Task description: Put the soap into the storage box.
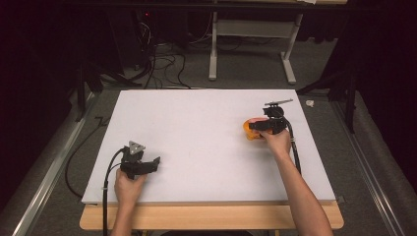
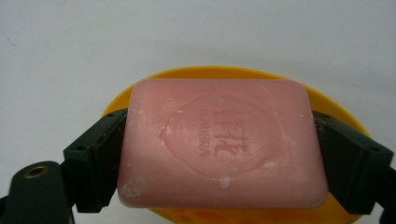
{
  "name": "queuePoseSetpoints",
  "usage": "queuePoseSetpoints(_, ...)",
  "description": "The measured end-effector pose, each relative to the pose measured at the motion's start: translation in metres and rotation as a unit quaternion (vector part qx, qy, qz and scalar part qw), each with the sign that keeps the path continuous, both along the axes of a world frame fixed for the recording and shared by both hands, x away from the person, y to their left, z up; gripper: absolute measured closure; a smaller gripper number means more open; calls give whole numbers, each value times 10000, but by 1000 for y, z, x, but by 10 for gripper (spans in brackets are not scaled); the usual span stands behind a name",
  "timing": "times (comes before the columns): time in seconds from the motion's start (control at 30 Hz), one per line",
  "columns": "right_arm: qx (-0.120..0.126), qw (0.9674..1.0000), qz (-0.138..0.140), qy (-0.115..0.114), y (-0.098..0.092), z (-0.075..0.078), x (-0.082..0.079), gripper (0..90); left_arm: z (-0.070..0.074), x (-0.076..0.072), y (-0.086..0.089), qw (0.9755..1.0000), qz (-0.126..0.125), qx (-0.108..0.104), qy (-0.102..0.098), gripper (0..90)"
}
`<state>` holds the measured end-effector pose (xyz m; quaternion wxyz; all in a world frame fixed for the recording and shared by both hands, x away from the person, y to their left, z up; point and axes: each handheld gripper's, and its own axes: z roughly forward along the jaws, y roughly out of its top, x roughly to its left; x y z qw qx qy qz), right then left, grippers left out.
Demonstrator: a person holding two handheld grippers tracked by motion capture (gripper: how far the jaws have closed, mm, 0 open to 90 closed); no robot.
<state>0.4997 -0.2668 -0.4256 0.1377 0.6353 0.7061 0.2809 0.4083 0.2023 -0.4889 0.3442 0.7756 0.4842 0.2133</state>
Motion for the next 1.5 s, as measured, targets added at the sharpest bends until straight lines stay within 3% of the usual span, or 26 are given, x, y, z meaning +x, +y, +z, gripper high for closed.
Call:
queuePoseSetpoints(0.47, 65, 9998, -113, 136, -1, -6, 2, 133, 0, 0, 0, 10000, 0, 3, 0, 208)
queuePoseSetpoints(0.87, 153, 9998, -130, -90, -5, 3, -4, 138, 0, 0, 0, 10000, 0, 8, -6, 208)
queuePoseSetpoints(1.17, 204, 9989, 37, -424, -6, 14, -17, 144, 0, 0, 0, 10000, 1, 11, -15, 208)
queuePoseSetpoints(1.5, 67, 9976, 222, -654, -5, 22, -32, 150, 0, 0, 0, 10000, 0, 5, -2, 208)
